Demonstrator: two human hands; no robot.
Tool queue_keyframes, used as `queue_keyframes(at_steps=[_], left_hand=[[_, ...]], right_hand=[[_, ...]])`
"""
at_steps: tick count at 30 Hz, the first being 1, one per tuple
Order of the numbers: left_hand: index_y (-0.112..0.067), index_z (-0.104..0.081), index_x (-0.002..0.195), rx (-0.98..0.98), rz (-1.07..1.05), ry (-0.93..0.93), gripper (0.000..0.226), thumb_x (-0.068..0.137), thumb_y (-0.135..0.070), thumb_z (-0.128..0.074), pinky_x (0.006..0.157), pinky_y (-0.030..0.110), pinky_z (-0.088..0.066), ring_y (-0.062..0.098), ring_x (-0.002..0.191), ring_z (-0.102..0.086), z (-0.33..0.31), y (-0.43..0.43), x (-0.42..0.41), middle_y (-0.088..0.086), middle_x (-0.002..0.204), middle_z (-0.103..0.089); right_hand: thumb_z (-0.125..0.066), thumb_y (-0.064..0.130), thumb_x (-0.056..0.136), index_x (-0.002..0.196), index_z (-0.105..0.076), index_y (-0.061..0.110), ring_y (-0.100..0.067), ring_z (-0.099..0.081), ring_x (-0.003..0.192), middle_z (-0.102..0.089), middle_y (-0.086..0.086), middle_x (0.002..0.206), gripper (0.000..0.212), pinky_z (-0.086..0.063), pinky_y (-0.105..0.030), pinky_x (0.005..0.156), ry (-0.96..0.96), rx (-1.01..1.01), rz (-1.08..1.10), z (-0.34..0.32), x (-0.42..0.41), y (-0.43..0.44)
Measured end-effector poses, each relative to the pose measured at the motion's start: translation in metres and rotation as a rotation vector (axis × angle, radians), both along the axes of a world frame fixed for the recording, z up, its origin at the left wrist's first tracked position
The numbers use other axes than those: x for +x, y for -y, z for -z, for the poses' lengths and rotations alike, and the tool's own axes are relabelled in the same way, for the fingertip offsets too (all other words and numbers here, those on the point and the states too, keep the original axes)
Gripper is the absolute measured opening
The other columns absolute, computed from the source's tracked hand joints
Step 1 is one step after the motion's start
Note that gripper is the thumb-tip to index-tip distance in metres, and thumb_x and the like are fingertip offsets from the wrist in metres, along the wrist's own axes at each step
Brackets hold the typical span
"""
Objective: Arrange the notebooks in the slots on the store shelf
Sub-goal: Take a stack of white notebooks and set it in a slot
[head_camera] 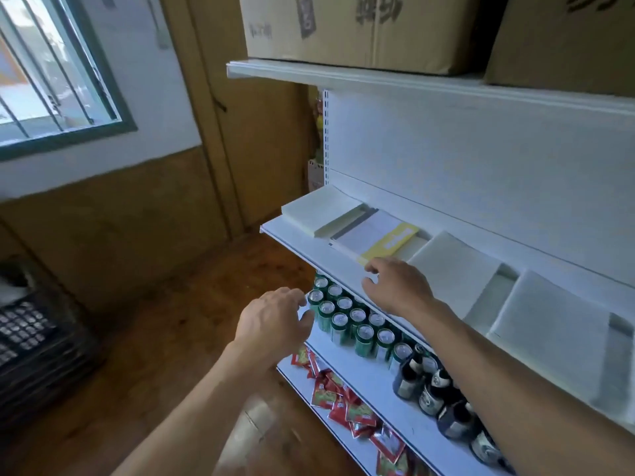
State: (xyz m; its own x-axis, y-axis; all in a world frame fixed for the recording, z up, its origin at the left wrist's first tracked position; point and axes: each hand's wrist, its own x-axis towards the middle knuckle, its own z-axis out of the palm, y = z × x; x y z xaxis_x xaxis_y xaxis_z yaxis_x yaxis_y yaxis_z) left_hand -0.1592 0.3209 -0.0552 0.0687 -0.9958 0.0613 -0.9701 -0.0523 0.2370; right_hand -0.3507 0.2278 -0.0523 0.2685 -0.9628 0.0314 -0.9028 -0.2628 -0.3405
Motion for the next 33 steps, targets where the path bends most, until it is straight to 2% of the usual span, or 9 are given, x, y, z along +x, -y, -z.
queue_keyframes(at_steps=[9, 13, 18, 23, 25, 26, 29, 31, 33], left_hand=[[-0.029, -0.062, 0.096, -0.002, -0.015, -0.004, 0.022, 0.094, -0.043, -0.045, 0.073, 0.030, -0.056, 0.009, 0.083, -0.059, 0.023, 0.150, 0.088, -0.012, 0.093, -0.063], [-0.030, -0.062, 0.118, 0.012, 0.044, -0.037, 0.029, 0.096, -0.040, -0.046, 0.084, 0.022, -0.051, 0.010, 0.106, -0.060, 0.023, 0.222, 0.115, -0.014, 0.119, -0.064], [-0.028, -0.047, 0.138, 0.011, 0.075, -0.126, 0.044, 0.097, -0.042, -0.047, 0.101, 0.028, -0.045, 0.012, 0.128, -0.049, 0.035, 0.296, 0.139, -0.009, 0.140, -0.052], [-0.021, -0.030, 0.150, 0.134, 0.071, -0.225, 0.058, 0.099, -0.043, -0.044, 0.114, 0.035, -0.030, 0.018, 0.143, -0.030, 0.046, 0.372, 0.148, -0.002, 0.156, -0.032], [-0.020, -0.038, 0.143, 0.215, 0.118, -0.305, 0.048, 0.099, -0.040, -0.043, 0.104, 0.033, -0.040, 0.018, 0.130, -0.044, 0.050, 0.388, 0.148, -0.001, 0.148, -0.043], [-0.022, -0.045, 0.135, 0.239, 0.148, -0.342, 0.040, 0.098, -0.038, -0.043, 0.094, 0.030, -0.046, 0.015, 0.115, -0.052, 0.055, 0.394, 0.149, -0.001, 0.137, -0.052], [-0.024, -0.052, 0.119, 0.288, 0.197, -0.442, 0.027, 0.094, -0.033, -0.046, 0.081, 0.031, -0.052, 0.015, 0.095, -0.058, 0.068, 0.407, 0.155, -0.004, 0.114, -0.061], [-0.026, -0.051, 0.119, 0.314, 0.192, -0.530, 0.027, 0.094, -0.031, -0.046, 0.083, 0.034, -0.052, 0.016, 0.097, -0.059, 0.072, 0.410, 0.158, -0.006, 0.111, -0.061], [-0.028, -0.050, 0.121, 0.321, 0.179, -0.621, 0.027, 0.095, -0.029, -0.047, 0.081, 0.030, -0.051, 0.015, 0.099, -0.058, 0.072, 0.409, 0.162, -0.008, 0.112, -0.059]], right_hand=[[-0.045, 0.033, 0.095, 0.131, -0.051, 0.019, -0.027, -0.052, 0.117, -0.051, -0.003, 0.137, 0.040, -0.043, -0.037, 0.094, 0.065, 0.037, 0.005, 0.032, 0.108, 0.153], [-0.046, 0.036, 0.096, 0.140, -0.043, 0.017, -0.025, -0.042, 0.129, -0.042, -0.003, 0.145, 0.048, -0.039, -0.038, 0.101, 0.056, 0.051, 0.014, 0.040, 0.144, 0.214], [-0.045, 0.047, 0.096, 0.149, -0.027, 0.019, -0.020, -0.021, 0.144, -0.019, 0.000, 0.159, 0.062, -0.032, -0.039, 0.111, 0.023, 0.091, 0.090, 0.052, 0.177, 0.252], [-0.040, 0.046, 0.099, 0.153, -0.002, 0.012, -0.021, 0.005, 0.149, 0.015, -0.004, 0.161, 0.075, -0.018, -0.037, 0.118, 0.130, 0.153, 0.439, 0.066, 0.183, 0.280], [-0.044, 0.042, 0.098, 0.152, -0.006, 0.009, -0.023, -0.003, 0.149, 0.008, -0.008, 0.161, 0.074, -0.018, -0.036, 0.117, 0.269, 0.203, 0.592, 0.072, 0.187, 0.281], [-0.049, 0.037, 0.095, 0.150, -0.016, 0.008, -0.024, -0.017, 0.145, -0.007, -0.010, 0.160, 0.070, -0.026, -0.036, 0.114, 0.354, 0.193, 0.658, 0.076, 0.189, 0.280], [-0.056, 0.021, 0.087, 0.129, -0.039, 0.010, -0.026, -0.050, 0.117, -0.046, -0.009, 0.133, 0.046, -0.039, -0.026, 0.086, 0.584, 0.123, 0.816, 0.081, 0.197, 0.275], [-0.054, 0.018, 0.091, 0.135, -0.038, 0.013, -0.024, -0.049, 0.119, -0.047, -0.008, 0.137, 0.047, -0.036, -0.023, 0.085, 0.641, 0.113, 0.855, 0.083, 0.204, 0.273], [-0.050, 0.019, 0.096, 0.146, -0.028, 0.010, -0.023, -0.038, 0.134, -0.035, -0.009, 0.149, 0.056, -0.033, -0.025, 0.098, 0.636, 0.111, 0.870, 0.084, 0.210, 0.273]])
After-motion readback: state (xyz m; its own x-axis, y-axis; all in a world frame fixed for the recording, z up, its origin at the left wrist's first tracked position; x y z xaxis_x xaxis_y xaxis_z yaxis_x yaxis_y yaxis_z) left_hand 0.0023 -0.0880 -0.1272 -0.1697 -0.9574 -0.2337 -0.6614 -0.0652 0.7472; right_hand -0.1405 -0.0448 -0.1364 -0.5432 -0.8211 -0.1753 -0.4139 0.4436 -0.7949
